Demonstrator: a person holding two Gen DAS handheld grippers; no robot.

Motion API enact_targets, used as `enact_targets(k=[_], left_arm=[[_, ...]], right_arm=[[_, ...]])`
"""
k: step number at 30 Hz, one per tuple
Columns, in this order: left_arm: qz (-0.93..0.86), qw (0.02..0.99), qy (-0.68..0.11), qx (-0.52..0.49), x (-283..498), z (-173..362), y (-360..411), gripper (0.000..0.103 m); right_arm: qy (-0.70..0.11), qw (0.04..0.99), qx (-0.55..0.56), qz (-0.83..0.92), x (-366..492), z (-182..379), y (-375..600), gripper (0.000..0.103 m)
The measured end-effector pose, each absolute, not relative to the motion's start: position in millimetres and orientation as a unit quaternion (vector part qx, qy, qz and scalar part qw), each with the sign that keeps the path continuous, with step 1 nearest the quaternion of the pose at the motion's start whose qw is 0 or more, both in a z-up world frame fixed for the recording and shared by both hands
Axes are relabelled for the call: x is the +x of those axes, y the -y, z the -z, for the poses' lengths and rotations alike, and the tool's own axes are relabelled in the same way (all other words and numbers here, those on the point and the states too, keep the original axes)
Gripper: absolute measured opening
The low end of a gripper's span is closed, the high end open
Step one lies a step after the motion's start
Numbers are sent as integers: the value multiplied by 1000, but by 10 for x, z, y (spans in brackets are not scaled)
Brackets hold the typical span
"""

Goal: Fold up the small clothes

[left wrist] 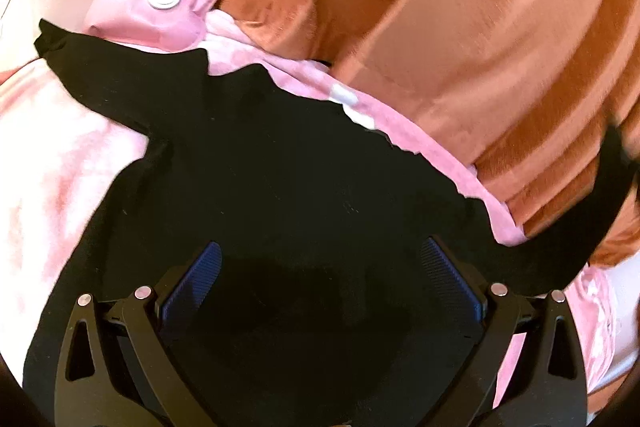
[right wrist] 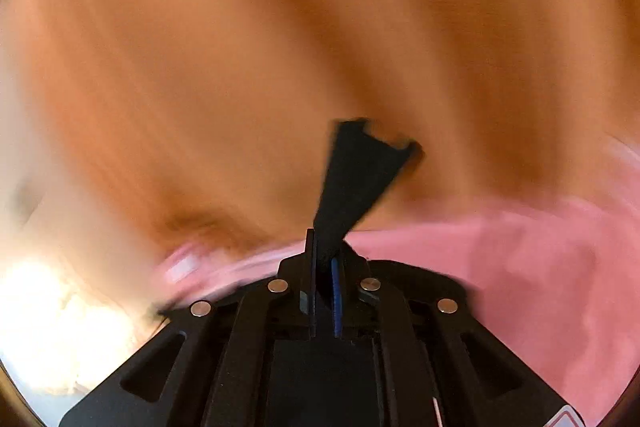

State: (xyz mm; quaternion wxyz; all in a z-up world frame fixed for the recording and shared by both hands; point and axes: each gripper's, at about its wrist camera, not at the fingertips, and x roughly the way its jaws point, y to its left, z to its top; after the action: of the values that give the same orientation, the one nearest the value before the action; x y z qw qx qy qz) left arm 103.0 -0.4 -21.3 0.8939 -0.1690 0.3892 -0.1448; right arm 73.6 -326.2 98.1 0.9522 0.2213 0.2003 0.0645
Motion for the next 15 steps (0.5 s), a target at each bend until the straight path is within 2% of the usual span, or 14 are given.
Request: enact_targets(k=[1,2,3,5,7,12,15], left_arm=[[146,893,-390,-172,1047,216,-20,98],[146,893,-390,-173,1058,220,-36,98],[146,893,-390,-173,1070,223,-52,98],[149,889,-394,-179,1116,234,-84,98],[153,883,-402,-190,1171,260,-117,98],[162,853,-430,-247,1387,408,-216,98],[150,838,-450,-269,1583,555,-275,98]], right_arm=[[-194,958,196,-83,818,-1056,3033,8],[-186,963,171,-94,869,-1104,2829,17],[-174,969,153,-84,860,-1088,2697,36],[-165,973,157,-41,710,-896,2733,58],[-194,962,190,-3,551,-457,2947,58],[-326,909,244,92,396,730,3416,59],[-365,902,206,100,509,1027,3363,59]])
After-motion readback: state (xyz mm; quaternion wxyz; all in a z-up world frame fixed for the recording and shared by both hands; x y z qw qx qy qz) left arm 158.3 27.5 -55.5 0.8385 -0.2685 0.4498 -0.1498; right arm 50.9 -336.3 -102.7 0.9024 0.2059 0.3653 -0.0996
